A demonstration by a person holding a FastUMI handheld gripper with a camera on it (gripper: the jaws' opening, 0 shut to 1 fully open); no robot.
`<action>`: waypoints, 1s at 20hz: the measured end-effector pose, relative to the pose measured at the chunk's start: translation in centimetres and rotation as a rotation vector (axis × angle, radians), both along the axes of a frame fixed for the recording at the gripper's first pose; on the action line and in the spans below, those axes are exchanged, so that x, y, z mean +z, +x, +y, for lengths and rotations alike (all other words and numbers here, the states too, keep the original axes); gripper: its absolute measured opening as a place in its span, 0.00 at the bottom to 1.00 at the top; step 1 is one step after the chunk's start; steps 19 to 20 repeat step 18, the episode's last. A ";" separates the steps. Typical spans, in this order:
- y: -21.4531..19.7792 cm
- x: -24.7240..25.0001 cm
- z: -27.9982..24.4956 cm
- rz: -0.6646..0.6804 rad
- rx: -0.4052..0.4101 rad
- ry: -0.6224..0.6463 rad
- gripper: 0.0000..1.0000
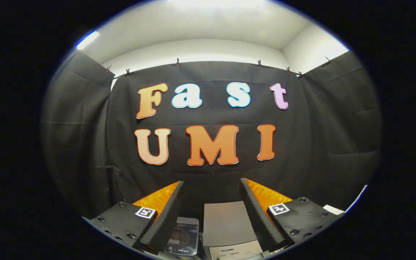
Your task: Put the clothes into the washing machine and then close the washing machine lid.
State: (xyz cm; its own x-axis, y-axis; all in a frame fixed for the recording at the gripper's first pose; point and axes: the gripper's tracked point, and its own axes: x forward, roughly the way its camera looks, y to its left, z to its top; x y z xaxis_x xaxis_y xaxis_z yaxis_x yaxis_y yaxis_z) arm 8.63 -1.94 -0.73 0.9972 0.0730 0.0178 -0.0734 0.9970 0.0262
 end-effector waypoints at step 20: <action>0.1 0.4 -0.1 0.002 -0.020 -0.006 0.98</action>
